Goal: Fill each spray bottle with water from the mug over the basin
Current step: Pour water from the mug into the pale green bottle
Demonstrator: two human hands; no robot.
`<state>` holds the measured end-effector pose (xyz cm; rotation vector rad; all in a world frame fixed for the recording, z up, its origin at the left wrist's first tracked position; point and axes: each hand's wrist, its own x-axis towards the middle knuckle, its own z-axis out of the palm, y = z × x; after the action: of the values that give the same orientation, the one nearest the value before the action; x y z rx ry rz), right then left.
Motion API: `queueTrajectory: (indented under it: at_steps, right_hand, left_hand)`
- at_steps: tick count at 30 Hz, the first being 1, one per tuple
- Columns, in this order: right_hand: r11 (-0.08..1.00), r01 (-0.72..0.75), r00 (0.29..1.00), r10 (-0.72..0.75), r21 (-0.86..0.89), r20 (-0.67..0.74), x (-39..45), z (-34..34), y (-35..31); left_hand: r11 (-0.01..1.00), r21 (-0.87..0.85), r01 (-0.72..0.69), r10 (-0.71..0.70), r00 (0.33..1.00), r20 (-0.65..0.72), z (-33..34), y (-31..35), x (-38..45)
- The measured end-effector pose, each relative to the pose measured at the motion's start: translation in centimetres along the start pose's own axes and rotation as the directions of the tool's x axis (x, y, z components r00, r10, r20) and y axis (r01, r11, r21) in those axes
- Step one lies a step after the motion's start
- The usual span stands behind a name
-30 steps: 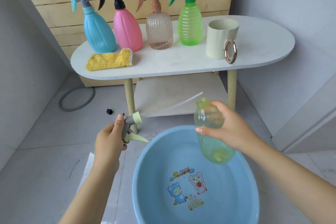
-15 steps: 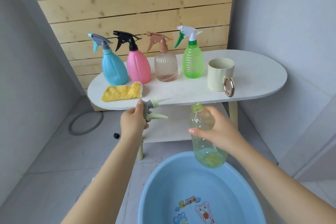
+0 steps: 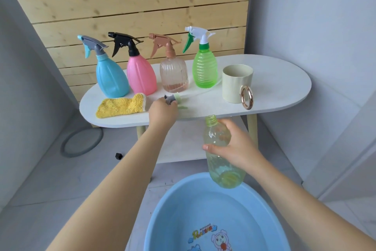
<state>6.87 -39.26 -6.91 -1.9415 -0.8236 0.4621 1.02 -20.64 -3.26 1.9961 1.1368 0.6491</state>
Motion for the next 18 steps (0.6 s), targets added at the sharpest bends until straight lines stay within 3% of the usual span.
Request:
queueTrajectory:
  at_steps: [4,11,12,14,16,18]
  right_hand:
    - [1.0,-0.013,1.0,0.013,0.005,0.006,-0.1,-0.1,0.3]
    - [0.997,0.013,1.0,-0.011,0.07,-0.02,-0.2,-0.5,0.2]
    - [0.996,0.018,1.0,-0.016,0.089,-0.015,-0.1,-0.6,0.2]
    - [0.99,0.006,1.0,-0.007,0.142,0.009,0.1,-0.8,0.3]
    - [0.975,-0.019,0.999,0.011,0.221,0.039,0.3,-0.9,0.5]
    - [0.964,-0.03,0.997,0.011,0.263,0.073,0.6,-1.0,0.7]
  left_hand:
    - [0.999,0.0,-0.037,0.037,0.997,0.074,0.1,0.1,-0.9]
    - [0.945,0.003,-0.328,0.328,0.945,0.005,0.6,-1.4,-5.5]
    - [0.939,-0.031,-0.344,0.345,0.936,0.066,0.5,-1.4,-6.4]
    - [0.953,-0.124,-0.277,0.303,0.894,0.328,0.2,-1.4,-7.9]
    - [0.958,-0.196,-0.211,0.286,0.78,0.556,0.2,-1.8,-8.8]
    - [0.952,-0.267,-0.15,0.292,0.705,0.646,0.6,-2.5,-9.0]
